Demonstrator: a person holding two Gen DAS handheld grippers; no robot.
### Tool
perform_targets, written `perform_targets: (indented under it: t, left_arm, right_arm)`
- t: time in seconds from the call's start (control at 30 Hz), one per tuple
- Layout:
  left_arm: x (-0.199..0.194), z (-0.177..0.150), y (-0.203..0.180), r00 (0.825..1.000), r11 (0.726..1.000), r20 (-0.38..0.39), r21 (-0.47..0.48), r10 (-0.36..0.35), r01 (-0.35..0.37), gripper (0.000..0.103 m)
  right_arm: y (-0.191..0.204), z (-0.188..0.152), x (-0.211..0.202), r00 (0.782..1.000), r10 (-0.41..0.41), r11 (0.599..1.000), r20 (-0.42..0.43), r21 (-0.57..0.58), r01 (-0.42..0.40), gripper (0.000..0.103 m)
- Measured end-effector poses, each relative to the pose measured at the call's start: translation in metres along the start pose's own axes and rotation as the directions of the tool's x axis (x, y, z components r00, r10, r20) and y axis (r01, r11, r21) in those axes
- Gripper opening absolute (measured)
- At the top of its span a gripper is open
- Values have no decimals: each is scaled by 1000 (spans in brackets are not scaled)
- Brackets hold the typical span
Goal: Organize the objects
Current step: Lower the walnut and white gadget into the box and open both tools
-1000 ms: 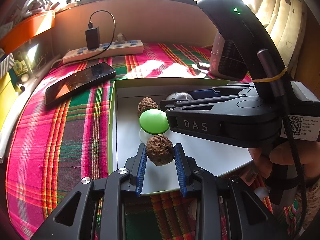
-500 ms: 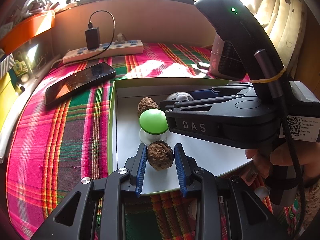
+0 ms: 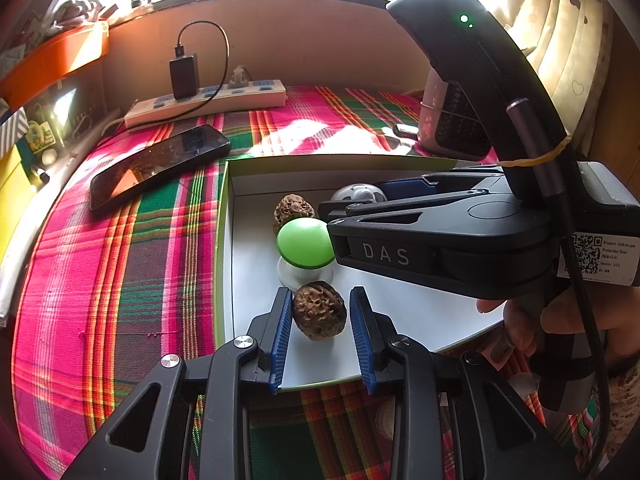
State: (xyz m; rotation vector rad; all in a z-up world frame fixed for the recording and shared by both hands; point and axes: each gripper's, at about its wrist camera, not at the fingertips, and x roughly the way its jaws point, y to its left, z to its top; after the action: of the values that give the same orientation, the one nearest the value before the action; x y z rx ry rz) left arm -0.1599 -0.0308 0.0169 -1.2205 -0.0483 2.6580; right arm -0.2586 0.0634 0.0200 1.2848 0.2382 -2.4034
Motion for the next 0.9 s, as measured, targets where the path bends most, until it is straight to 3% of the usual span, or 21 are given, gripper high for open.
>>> perform_targets:
  t: [0.17,0.27,0.9]
  left_arm:
    - [0,0,1,1000,1000,0,1,1,-1,28]
    - [1,-1,1,1000,1000,-1,4,4,-4,29]
    - [-8,-3,-2,1000,1000,6,11,13,-13,40]
  right_arm:
    - [0,-1,-1,1000,2,1000,-1,6,-2,49]
    - [0,-1,-2,1000,5,1000,3,9,-5,57]
    - [0,-4,-21,999,7,1000,41,26,-8,59]
